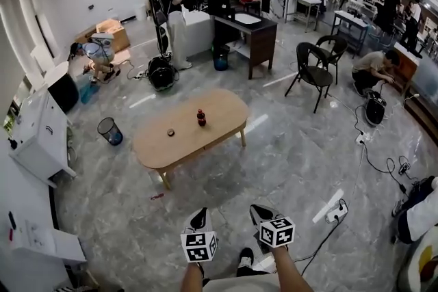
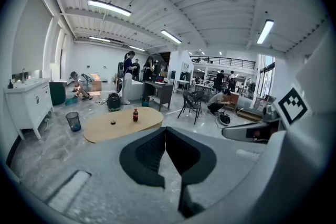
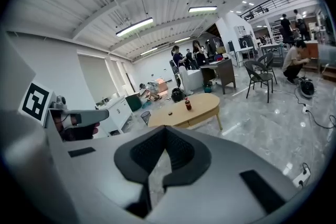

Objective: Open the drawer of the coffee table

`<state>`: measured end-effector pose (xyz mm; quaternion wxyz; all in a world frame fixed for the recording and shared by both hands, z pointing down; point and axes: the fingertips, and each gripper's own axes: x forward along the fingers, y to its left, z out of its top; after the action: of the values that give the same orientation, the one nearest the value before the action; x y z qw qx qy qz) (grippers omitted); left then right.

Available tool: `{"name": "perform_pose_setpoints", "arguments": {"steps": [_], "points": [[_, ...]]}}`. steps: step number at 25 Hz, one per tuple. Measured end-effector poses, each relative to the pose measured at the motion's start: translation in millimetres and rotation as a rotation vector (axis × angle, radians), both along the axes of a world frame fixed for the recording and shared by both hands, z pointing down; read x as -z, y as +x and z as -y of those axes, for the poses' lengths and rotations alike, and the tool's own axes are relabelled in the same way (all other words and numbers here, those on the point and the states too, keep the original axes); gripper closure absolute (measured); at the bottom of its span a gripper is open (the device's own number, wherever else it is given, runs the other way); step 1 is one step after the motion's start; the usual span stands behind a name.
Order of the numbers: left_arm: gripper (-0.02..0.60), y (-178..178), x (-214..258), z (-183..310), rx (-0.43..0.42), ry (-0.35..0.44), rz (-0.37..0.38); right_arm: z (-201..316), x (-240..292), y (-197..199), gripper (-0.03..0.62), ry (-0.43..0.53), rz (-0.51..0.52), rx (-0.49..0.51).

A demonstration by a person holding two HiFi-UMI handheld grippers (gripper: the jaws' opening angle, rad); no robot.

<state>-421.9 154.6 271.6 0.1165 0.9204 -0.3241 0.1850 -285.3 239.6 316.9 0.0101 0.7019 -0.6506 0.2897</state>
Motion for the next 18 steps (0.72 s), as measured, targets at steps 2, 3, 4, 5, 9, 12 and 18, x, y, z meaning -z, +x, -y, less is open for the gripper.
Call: {"name": "perform_pose_setpoints", "arguments": {"steps": [2,3,4,5,9,12,18], "points": [[0.571,12,2,6,0.018,0.005,-0.007,9,1,14,0.579,0.004,0.000,0.015],[0.571,16,3,9,0.030,0.008,-0.011,12,2,19,0.579,0.006,0.002,0.025],[0.571,17,3,12,0.044,0.013,-0.012,14,2,21,0.579,0.008,0.005,0.038],[0.571,16,2,17,0.064,0.019,-0.010,15,2,23,0.579,0.010,0.008,0.051],[0.571,5,1,33,0.144,0.020,-0.005,15,0,30,0.580,0.022,0.022,0.080],[0.571,19,6,31,0.138,-0.021,-0.038,11,0,48,0.579,0.020,0.041,0.073],[0.571,37,9,22,0.120,-0.027,-0.074,3,-5,63,0.579,0.058,0.139,0.041]]}}
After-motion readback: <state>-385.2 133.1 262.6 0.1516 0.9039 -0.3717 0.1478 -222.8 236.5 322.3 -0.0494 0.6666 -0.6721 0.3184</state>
